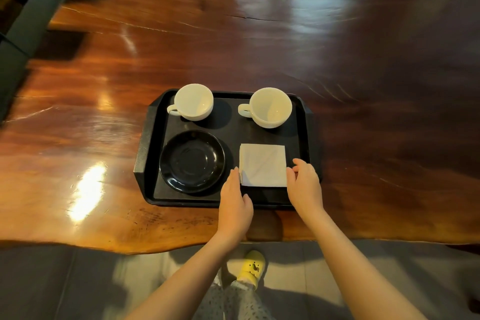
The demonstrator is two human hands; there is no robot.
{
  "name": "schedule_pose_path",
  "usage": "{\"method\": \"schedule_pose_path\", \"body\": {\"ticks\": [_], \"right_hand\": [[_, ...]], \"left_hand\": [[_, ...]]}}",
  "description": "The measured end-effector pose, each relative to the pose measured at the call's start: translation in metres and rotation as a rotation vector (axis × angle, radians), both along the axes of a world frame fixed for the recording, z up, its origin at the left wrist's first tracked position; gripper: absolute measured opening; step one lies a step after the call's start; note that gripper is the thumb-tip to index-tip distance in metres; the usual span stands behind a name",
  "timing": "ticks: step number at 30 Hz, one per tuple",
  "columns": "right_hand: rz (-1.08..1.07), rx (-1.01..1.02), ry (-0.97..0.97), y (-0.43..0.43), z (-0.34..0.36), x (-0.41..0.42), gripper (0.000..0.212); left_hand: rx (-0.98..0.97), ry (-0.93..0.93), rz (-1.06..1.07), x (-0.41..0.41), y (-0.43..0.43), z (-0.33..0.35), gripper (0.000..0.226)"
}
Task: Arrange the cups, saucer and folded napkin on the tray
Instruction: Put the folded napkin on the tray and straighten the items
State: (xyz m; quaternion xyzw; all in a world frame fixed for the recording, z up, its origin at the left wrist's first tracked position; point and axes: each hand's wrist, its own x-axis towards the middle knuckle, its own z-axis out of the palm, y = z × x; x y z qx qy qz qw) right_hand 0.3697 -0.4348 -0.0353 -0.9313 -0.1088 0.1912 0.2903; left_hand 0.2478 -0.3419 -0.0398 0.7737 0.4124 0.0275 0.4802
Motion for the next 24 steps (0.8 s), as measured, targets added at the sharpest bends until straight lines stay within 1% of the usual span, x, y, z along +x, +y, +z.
{"method": "schedule_pose_path", "body": {"ticks": [2, 3, 5, 7, 8, 11, 13, 14, 15, 17, 18, 20, 22, 24], "right_hand": [[0.127, -0.056, -0.132, 0.001, 0.002, -0.003, 0.044], [0.208, -0.083, -0.175, 0.002, 0.001, -0.006, 0.048], [0.329, -0.145, -0.193, 0.006, -0.004, -0.012, 0.055], [0.372, -0.198, -0.169, 0.008, -0.011, -0.017, 0.06], [0.37, -0.206, -0.15, 0.008, -0.014, -0.018, 0.062], [0.351, -0.207, -0.131, 0.004, -0.015, -0.019, 0.064], [0.345, -0.202, -0.162, 0.005, -0.011, -0.02, 0.062], [0.34, -0.187, -0.181, 0.008, -0.007, -0.021, 0.062], [0.338, -0.165, -0.188, 0.012, -0.002, -0.022, 0.062], [0.347, -0.101, -0.159, 0.03, 0.009, -0.024, 0.06], [0.363, -0.069, -0.123, 0.043, 0.014, -0.025, 0.056], [0.409, -0.035, -0.024, 0.073, 0.023, -0.028, 0.048], [0.42, -0.042, 0.059, 0.101, 0.026, -0.033, 0.045], [0.434, -0.12, 0.078, 0.12, 0.023, -0.039, 0.045]], "left_hand": [[0.068, -0.023, -0.059, -0.003, 0.004, 0.0, 0.062], [0.125, -0.027, -0.121, -0.005, 0.005, 0.0, 0.061], [0.266, -0.003, -0.282, -0.006, 0.003, -0.006, 0.061], [0.382, 0.06, -0.402, -0.008, 0.004, -0.017, 0.06], [0.404, 0.094, -0.428, -0.009, 0.004, -0.021, 0.06], [0.389, 0.1, -0.436, -0.008, 0.006, -0.021, 0.061], [0.309, 0.034, -0.403, -0.008, 0.011, -0.011, 0.059], [0.252, -0.009, -0.348, -0.009, 0.016, -0.003, 0.058], [0.205, -0.05, -0.269, -0.011, 0.025, 0.005, 0.056], [0.199, -0.102, -0.086, -0.019, 0.05, 0.017, 0.055], [0.217, -0.095, 0.001, -0.024, 0.066, 0.021, 0.056], [0.236, -0.02, 0.131, -0.036, 0.101, 0.022, 0.057], [0.226, 0.094, 0.145, -0.043, 0.129, 0.019, 0.058], [0.195, 0.165, 0.085, -0.045, 0.146, 0.012, 0.06]]}}
